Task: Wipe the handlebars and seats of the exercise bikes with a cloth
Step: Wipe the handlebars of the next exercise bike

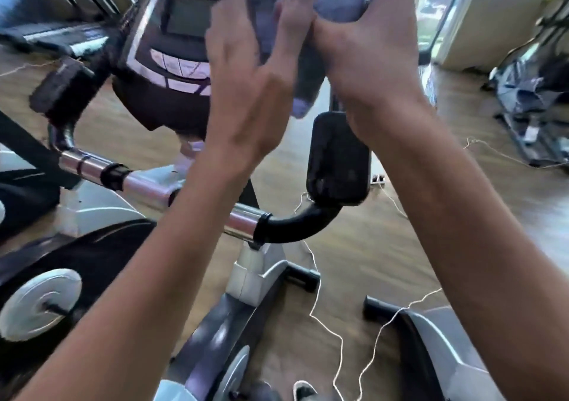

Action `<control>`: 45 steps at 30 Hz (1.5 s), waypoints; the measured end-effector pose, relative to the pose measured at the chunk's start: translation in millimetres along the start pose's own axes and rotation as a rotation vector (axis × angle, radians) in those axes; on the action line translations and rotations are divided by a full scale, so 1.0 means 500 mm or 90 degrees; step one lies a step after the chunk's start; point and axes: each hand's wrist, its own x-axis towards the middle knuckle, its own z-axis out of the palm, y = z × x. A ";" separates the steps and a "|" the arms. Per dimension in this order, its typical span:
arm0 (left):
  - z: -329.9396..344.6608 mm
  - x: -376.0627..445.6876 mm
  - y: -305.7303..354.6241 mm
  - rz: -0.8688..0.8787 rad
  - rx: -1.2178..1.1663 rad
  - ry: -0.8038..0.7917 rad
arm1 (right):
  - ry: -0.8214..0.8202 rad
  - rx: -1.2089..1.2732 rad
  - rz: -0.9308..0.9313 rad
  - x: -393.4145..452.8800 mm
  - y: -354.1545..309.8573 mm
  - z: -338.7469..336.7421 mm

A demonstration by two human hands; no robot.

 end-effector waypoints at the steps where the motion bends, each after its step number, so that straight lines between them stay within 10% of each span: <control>1: 0.016 -0.001 0.007 -0.027 -0.039 -0.006 | -0.023 0.019 0.016 0.001 -0.002 -0.003; 12: 0.083 0.067 0.027 -0.100 -0.143 0.165 | -0.280 0.372 0.212 0.022 -0.015 -0.079; 24: 0.221 0.262 -0.006 0.074 0.140 0.126 | 0.013 0.072 0.168 0.278 0.056 -0.203; 33: 0.363 0.338 -0.039 -0.122 0.252 0.091 | -0.180 -0.194 0.093 0.475 0.090 -0.143; 45: 0.350 0.290 -0.119 0.048 0.383 0.126 | -0.292 -0.230 0.018 0.512 0.160 -0.130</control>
